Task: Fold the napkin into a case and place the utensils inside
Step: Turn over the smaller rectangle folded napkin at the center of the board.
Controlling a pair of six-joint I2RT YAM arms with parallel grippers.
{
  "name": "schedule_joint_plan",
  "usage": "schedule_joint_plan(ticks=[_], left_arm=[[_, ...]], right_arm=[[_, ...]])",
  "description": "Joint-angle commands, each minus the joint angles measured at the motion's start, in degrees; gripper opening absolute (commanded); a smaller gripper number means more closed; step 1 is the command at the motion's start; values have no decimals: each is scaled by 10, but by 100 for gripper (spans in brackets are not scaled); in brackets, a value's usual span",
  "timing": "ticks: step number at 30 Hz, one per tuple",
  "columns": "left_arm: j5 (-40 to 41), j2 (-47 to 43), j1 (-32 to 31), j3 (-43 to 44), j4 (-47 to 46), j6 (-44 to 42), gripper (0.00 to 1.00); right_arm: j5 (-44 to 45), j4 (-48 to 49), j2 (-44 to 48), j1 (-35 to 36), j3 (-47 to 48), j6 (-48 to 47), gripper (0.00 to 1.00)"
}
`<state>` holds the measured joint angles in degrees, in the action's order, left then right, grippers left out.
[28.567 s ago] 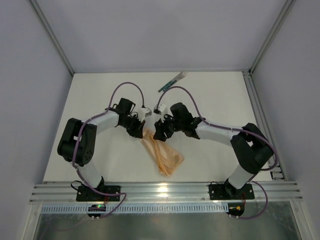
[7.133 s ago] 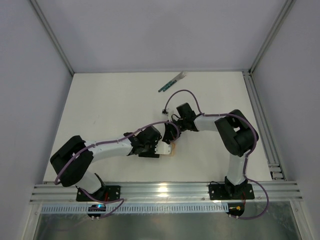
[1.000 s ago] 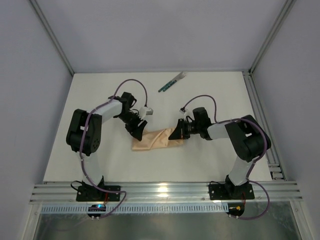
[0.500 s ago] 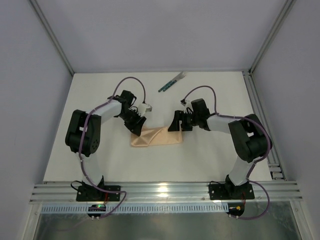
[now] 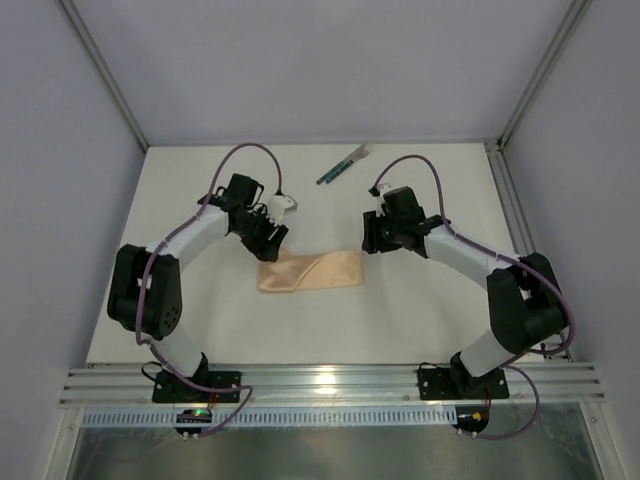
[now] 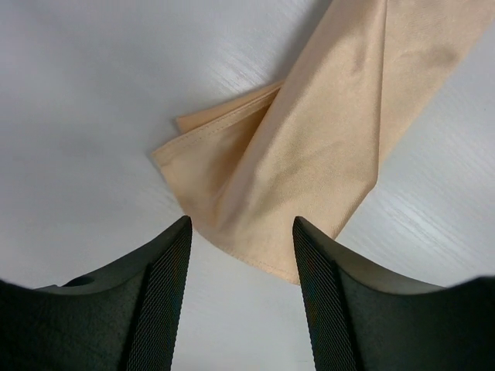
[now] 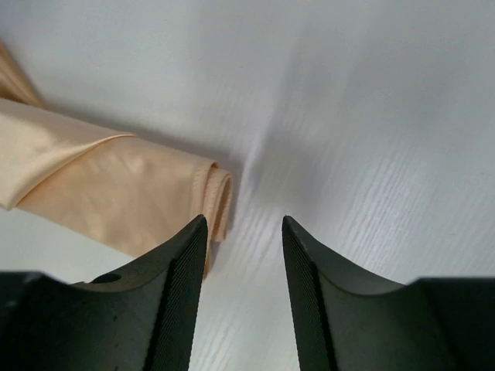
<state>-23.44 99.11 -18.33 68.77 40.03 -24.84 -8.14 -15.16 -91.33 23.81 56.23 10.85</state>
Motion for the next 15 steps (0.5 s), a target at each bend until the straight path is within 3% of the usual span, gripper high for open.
schedule_joint_plan(ticks=[1, 3, 5, 6, 9, 15], left_arm=[[10, -69, 4, -3, -41, 16, 57], [9, -84, 4, -7, -35, 15, 58], [7, -85, 4, -14, -26, 11, 55], [7, -83, 4, -18, -18, 10, 45], [-1, -65, 4, -34, -9, 11, 27], [33, -29, 4, -72, -43, 14, 26]], right_arm=[[39, -5, 50, 46, -21, -13, 46], [-2, 21, 58, 57, -34, -5, 28], [-48, 56, 56, 61, -52, 9, 22], [-62, 60, 49, 61, -52, 20, 18], [-74, 66, 9, 59, -44, 35, 15], [-84, 84, -67, 40, -24, 57, 11]])
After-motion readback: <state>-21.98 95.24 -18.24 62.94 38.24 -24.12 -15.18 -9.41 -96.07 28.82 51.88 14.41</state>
